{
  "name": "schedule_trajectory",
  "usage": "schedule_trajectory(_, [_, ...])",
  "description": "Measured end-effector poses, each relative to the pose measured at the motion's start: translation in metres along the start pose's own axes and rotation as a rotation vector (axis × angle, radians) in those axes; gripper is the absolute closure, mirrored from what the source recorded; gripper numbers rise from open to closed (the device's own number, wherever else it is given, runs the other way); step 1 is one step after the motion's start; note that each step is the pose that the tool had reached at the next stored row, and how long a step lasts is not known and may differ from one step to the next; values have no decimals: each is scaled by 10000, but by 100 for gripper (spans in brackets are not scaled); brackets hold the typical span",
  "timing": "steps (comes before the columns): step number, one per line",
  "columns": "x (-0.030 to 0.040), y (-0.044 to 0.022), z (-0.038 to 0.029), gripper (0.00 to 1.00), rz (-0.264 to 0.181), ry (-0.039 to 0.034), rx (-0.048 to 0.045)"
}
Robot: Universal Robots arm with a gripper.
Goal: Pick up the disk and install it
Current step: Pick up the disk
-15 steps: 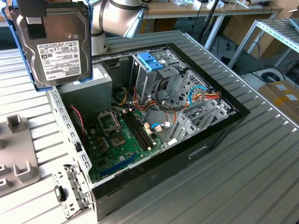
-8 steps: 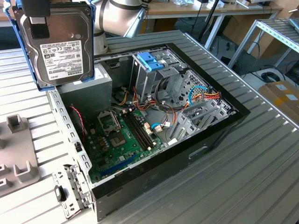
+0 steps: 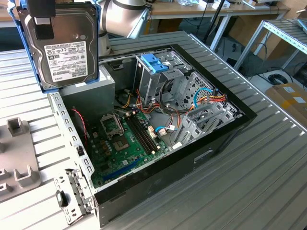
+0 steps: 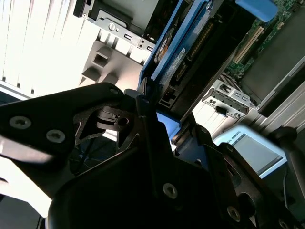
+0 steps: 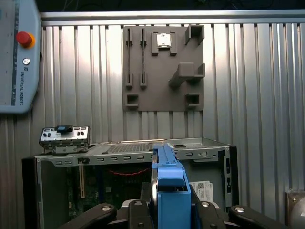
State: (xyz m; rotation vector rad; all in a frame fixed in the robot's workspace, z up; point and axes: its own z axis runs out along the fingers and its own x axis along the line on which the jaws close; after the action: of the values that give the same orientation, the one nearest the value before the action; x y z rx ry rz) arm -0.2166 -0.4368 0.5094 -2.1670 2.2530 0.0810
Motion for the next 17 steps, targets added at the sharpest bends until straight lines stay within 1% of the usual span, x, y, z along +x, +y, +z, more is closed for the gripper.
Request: schedule_trajectory(17, [0, -89, 0, 63, -1, 1, -1])
